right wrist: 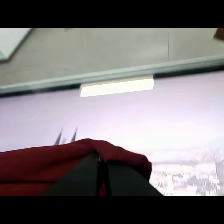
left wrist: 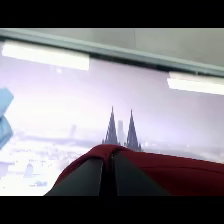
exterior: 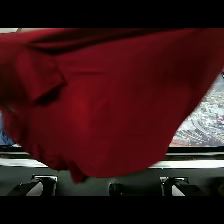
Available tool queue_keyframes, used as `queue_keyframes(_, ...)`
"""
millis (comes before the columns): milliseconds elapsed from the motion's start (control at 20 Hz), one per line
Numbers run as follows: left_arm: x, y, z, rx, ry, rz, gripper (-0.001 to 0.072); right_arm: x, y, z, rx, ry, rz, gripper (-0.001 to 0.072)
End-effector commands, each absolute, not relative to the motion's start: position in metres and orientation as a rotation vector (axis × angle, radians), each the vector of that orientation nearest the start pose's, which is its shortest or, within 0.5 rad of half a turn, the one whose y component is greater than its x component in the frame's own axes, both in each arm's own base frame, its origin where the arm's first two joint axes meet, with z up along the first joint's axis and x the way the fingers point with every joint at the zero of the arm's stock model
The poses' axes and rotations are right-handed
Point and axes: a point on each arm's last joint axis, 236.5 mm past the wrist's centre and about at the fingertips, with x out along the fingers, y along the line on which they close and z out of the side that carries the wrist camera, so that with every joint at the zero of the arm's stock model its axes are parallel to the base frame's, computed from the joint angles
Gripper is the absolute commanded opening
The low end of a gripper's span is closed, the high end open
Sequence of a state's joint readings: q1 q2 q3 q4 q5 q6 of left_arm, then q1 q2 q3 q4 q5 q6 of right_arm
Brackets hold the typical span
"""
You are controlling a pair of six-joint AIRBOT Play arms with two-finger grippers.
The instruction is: Fold the clothes and pants, and hang the long-sleeved shirts on hangers.
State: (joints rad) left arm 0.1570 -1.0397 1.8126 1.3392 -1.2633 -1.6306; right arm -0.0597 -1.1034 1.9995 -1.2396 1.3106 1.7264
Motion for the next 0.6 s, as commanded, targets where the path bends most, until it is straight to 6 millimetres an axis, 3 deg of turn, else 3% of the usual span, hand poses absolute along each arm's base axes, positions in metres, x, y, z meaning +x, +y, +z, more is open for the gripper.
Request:
queue_keyframes(0, 0.446, 0.002, 0.235, -0.231, 0.8, -0.07, 0.0018, 0.449, 0.048, 0.284, 0.371, 0.738, 0.16, 0.0028)
queue_keyframes(100, 0.482, -0.005, 0.151, -0.24, 0.976, -0.085, 0.0019, 0.493, 0.046, 0.2, 0.403, 0.915, 0.136, 0.0028)
queue_keyframes(200, 0.515, -0.011, 0.069, -0.255, 1.092, -0.086, 0.0018, 0.524, 0.045, 0.118, 0.429, 1.057, 0.107, 0.0028)
queue_keyframes(250, 0.528, -0.014, 0.038, -0.263, 1.117, -0.083, 0.0019, 0.537, 0.044, 0.082, 0.444, 1.103, 0.093, 0.0028)
queue_keyframes(400, 0.553, -0.03, -0.032, -0.346, 1.164, -0.103, 0.002, 0.57, 0.045, -0.008, 0.509, 1.166, 0.066, 0.0029)
queue_keyframes(550, 0.553, -0.04, -0.07, -0.406, 1.225, -0.115, 0.002, 0.579, 0.057, -0.059, 0.59, 1.211, 0.077, 0.003)
